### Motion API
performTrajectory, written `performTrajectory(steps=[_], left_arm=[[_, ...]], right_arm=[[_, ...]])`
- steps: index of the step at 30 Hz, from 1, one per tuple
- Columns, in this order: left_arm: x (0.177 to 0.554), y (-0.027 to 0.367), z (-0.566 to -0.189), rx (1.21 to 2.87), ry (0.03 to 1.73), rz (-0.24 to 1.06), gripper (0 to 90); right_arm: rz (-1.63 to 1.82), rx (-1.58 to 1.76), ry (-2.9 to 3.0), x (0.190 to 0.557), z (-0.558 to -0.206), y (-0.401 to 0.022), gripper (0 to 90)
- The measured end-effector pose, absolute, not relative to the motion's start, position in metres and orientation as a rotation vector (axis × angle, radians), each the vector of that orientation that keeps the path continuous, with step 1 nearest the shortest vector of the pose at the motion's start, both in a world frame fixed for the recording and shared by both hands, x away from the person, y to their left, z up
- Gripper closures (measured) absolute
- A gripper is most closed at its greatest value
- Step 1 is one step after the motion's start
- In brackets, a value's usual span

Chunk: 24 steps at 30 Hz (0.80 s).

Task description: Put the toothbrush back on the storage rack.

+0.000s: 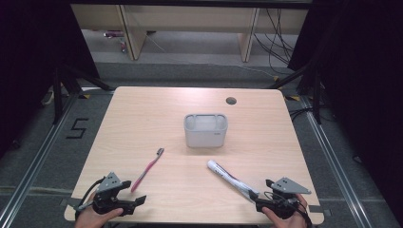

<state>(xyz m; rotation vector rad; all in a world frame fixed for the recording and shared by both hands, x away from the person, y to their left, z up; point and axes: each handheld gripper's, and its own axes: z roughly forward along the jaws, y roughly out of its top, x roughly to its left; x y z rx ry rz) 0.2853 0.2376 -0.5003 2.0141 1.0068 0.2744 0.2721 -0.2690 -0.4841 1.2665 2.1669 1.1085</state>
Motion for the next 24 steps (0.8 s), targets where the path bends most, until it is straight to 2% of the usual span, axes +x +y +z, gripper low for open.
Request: performTrajectory(steps=[4,24], left_arm=[[0.29,0.234,-0.502,1.99,1.037,0.281,16.1],[0.324,0.235,-0.49,2.151,1.012,0.337,19.2]], right_arm=[[1.123,1.27,2.162,0.272,-0.484,-0.269,23.7],[1.116,1.272,2.161,0.272,-0.483,-0.269,24.0]])
